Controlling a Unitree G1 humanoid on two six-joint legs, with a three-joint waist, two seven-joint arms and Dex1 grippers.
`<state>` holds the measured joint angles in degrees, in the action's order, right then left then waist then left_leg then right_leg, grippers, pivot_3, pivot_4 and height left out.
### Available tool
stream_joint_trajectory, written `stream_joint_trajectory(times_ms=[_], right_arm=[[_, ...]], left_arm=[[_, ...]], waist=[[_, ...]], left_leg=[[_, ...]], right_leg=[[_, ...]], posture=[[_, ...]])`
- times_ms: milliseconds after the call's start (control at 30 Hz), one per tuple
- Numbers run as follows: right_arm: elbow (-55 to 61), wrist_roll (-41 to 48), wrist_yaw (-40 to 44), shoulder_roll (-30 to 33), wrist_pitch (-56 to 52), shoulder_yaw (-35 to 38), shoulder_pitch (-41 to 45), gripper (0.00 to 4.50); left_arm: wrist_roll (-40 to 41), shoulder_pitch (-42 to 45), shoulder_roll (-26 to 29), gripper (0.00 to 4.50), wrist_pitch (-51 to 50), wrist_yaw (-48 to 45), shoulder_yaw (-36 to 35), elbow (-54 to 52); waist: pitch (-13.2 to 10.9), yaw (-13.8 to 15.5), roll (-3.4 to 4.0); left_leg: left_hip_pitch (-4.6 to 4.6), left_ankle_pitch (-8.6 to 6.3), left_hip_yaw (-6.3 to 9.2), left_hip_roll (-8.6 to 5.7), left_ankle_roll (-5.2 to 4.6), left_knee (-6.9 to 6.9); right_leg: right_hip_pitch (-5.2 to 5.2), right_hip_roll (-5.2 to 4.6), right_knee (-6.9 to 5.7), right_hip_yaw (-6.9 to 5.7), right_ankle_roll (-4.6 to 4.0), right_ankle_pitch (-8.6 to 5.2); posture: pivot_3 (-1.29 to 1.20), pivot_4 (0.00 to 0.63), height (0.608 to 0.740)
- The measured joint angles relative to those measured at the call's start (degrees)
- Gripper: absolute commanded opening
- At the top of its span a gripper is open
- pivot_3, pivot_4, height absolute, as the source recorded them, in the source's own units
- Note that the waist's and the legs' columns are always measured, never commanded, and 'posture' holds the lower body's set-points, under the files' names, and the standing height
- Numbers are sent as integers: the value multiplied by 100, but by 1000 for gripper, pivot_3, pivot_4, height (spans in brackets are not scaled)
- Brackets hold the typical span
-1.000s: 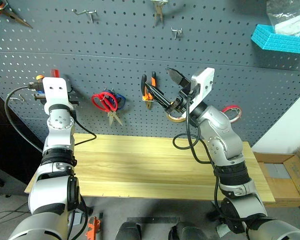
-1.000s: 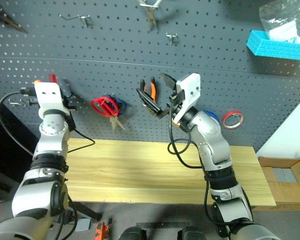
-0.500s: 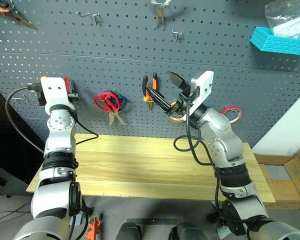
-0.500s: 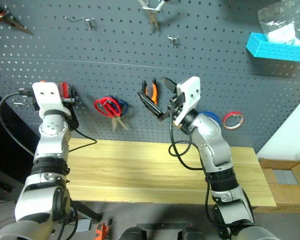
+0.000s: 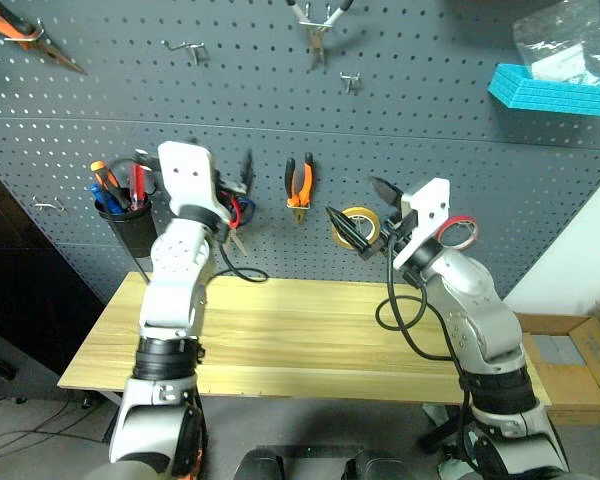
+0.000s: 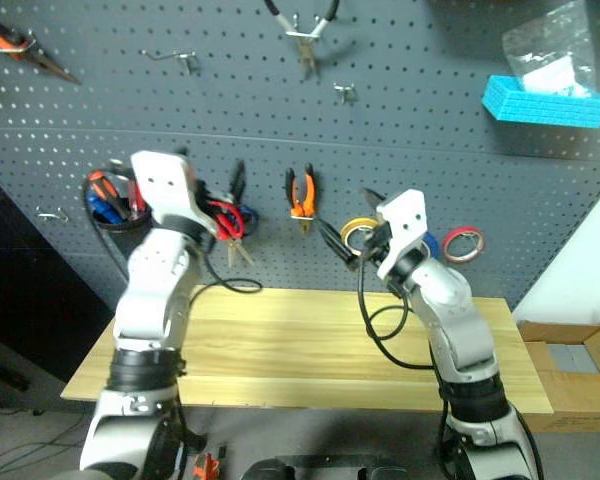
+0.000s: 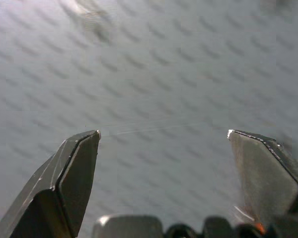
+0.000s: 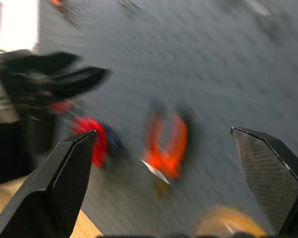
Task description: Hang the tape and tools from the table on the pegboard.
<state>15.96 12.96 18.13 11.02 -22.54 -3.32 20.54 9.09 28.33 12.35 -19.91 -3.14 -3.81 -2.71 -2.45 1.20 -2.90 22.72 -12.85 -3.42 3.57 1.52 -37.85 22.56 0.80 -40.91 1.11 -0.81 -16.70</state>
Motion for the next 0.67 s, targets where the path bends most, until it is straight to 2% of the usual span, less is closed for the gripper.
stream_joint_trajectory(times_ms=[100, 300, 467, 667], right_arm=[[-113, -349, -572, -3, -94, 223, -451, 4500], [-393, -537, -1198, -256, -153, 522, -973, 4500], [-760, -724, -1376, -243, -156, 593, -1463, 4500], [-971, -718, -1468, -278, -156, 788, -1611, 4500]], left_arm=[[100, -494, -321, 4438, -617, 71, 6, 268], [-36, -591, -246, 4438, -666, 62, -58, 785], [-124, -782, -119, 4438, -462, -106, -111, 1247], [-89, -1021, -127, 4438, -627, -130, -291, 1232]], waist=[[-2, -43, 5], [2, -129, 13], [2, -139, 15], [0, -148, 17]], left_leg=[[-34, 0, 3, -1, 1, 0], [-35, 1, 11, -1, 2, 1], [-23, -2, 9, 2, -1, 7], [-23, -2, 12, 7, -1, 8]], right_leg=[[-29, 14, 1, -3, 2, -24], [-32, 23, 0, 0, 0, -25], [-27, 15, 13, 3, 3, -27], [-26, 13, 14, 1, 4, -28]], posture=[[66, 0, 740], [45, 0, 740], [37, 0, 740], [40, 0, 740]])
